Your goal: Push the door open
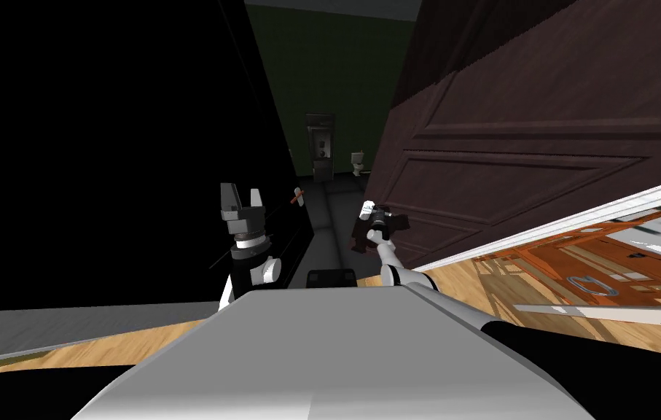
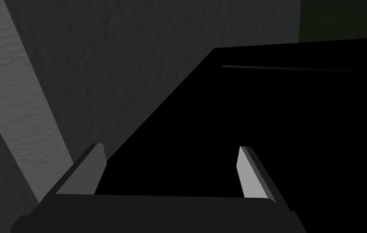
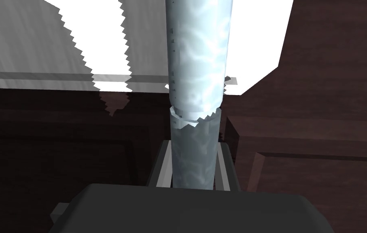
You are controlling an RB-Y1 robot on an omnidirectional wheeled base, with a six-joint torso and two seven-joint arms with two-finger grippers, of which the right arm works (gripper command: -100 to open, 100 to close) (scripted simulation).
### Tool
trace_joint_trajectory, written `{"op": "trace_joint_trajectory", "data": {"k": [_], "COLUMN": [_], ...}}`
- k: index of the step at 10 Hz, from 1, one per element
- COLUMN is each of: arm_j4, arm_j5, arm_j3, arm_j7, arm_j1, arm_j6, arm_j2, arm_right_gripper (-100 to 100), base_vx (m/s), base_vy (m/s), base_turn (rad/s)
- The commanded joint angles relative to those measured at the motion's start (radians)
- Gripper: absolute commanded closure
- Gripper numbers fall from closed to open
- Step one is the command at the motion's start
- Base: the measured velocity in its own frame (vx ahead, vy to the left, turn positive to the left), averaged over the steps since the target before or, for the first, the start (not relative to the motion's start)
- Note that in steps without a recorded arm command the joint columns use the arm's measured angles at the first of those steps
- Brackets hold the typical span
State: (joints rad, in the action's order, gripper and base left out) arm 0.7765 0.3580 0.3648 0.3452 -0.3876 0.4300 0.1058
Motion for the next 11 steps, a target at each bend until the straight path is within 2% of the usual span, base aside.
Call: {"op": "trace_joint_trajectory", "data": {"k": [1, 2, 4, 11], "arm_j4": [0.0, 0.0, -0.001, -0.007], "arm_j5": [0.0, 0.007, 0.013, 0.045], "arm_j3": [0.0, 0.024, 0.046, 0.161], "arm_j7": [0.0, 0.019, 0.04, 0.147], "arm_j1": [0.0, -0.006, -0.012, -0.043], "arm_j6": [0.0, 0.011, 0.02, 0.069], "arm_j2": [0.0, 0.004, 0.003, -0.013], "arm_right_gripper": [100, 100, 100, 100], "base_vx": [0.068, 0.118, 0.175, 0.198], "base_vy": [0.015, -0.008, -0.039, -0.037], "base_turn": [-0.044, -0.047, -0.025, -0.034]}}
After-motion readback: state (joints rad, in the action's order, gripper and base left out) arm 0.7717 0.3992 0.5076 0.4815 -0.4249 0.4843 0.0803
